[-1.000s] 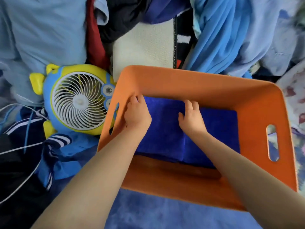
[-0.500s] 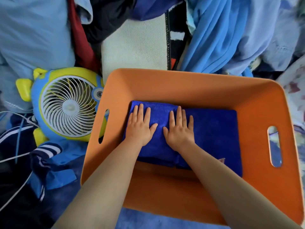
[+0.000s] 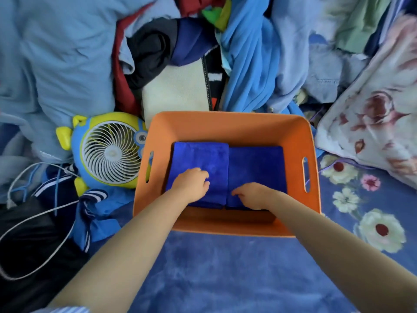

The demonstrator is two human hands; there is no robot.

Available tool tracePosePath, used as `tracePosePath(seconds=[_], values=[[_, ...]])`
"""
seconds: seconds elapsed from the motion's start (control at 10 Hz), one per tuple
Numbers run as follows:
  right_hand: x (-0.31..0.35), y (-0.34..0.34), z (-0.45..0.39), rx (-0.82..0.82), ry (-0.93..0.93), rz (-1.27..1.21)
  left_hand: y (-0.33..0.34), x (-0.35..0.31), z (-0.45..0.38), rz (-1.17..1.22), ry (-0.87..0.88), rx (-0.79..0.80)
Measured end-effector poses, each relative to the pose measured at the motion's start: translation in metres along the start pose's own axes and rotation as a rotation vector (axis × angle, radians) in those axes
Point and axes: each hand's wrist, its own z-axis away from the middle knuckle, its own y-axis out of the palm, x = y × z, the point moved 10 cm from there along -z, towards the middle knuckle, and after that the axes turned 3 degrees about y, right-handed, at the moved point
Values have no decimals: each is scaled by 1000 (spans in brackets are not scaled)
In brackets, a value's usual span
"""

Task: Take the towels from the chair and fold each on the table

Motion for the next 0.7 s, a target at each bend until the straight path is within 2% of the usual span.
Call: tracePosePath(seconds=[0.2, 0.3, 0.4, 0.5, 0.6, 0.7], values=[[2, 16, 90, 84, -18, 7, 12, -47, 73, 284, 84, 195], [-1, 14, 126, 21, -48, -92, 15, -71, 111, 323, 153, 237], [-13, 13, 158, -69, -9, -138, 9, -80, 133, 120, 188, 105], [-11, 8, 191, -110, -19, -58, 18, -76, 143, 0, 129, 36], [-7, -48, 234, -320, -37, -132, 29, -79, 147, -63, 97, 11], [-3, -133, 323, -765, -254, -486, 31, -82, 153, -78, 84, -6]])
